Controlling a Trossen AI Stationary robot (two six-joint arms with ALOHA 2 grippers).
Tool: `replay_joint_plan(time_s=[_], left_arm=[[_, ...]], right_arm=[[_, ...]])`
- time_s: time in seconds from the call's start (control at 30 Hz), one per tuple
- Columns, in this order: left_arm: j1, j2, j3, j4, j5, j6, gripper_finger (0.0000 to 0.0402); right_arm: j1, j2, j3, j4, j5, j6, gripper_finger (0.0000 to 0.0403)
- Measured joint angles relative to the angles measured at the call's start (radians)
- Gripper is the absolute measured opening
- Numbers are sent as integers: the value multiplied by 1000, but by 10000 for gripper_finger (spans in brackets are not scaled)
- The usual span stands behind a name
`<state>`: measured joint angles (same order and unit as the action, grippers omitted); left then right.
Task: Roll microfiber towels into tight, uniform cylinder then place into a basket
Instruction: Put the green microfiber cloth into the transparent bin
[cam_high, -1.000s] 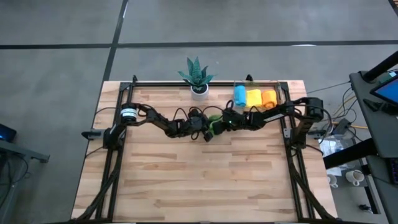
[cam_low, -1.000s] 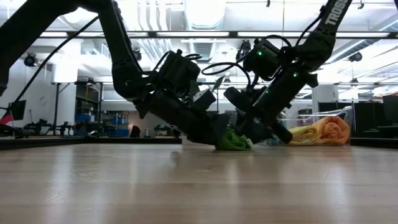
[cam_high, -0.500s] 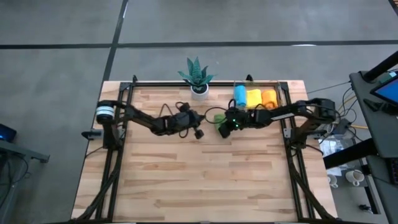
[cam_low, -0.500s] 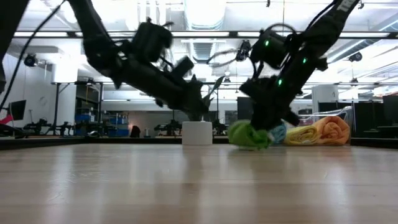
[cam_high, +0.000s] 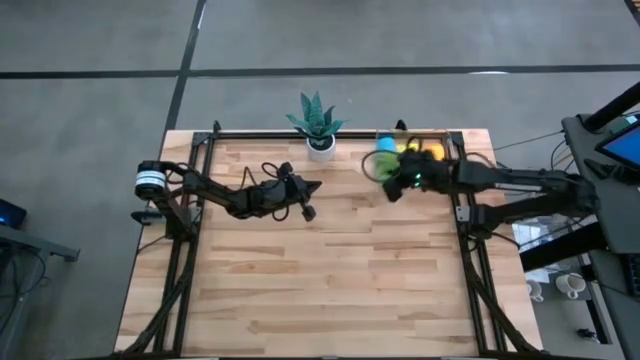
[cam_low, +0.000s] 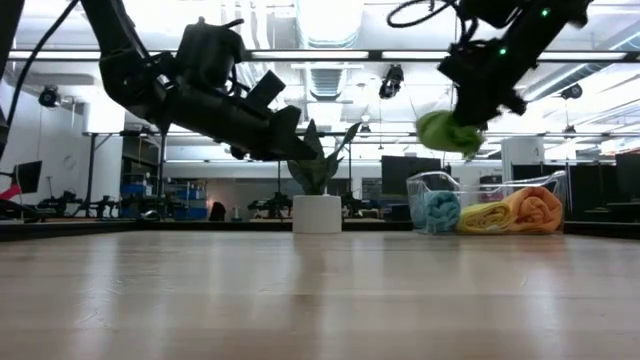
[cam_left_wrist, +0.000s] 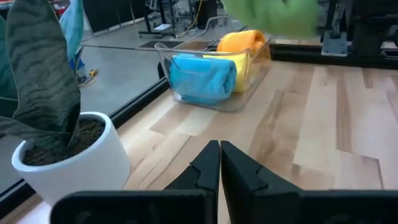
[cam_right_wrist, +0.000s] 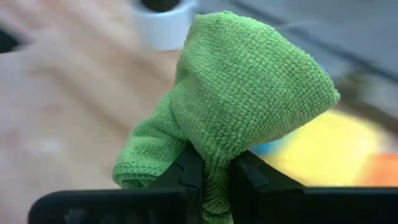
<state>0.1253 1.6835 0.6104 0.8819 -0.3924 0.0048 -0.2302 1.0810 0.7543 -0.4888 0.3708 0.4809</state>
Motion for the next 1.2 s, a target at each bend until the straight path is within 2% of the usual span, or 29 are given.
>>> replay_joint_plan(time_s=[0.13, 0.33, 0.53, 0.73, 0.9, 1.1, 1.2], left_arm=[[0, 1, 9, 0, 0, -8, 0], [0, 1, 10, 0, 8, -24, 0], [0, 1, 9, -1, 10, -24, 0], [0, 1, 10, -1, 13, -24, 0], [0, 1, 9, -1, 14, -23, 0], [0, 1, 9, -2, 14, -23, 0], [0, 1, 9, -2, 14, -24, 0]], right_arm=[[-94, -49, 53, -193, 120, -48, 32], [-337, -13, 57, -229, 118, -173, 32], [-512, 109, 55, -101, -91, -321, 32], [-546, 267, 59, -54, -116, -376, 32], [-545, 350, 73, -19, -120, -373, 31], [-544, 356, 85, -3, -119, -331, 33], [-545, 339, 85, -8, -119, -280, 67]])
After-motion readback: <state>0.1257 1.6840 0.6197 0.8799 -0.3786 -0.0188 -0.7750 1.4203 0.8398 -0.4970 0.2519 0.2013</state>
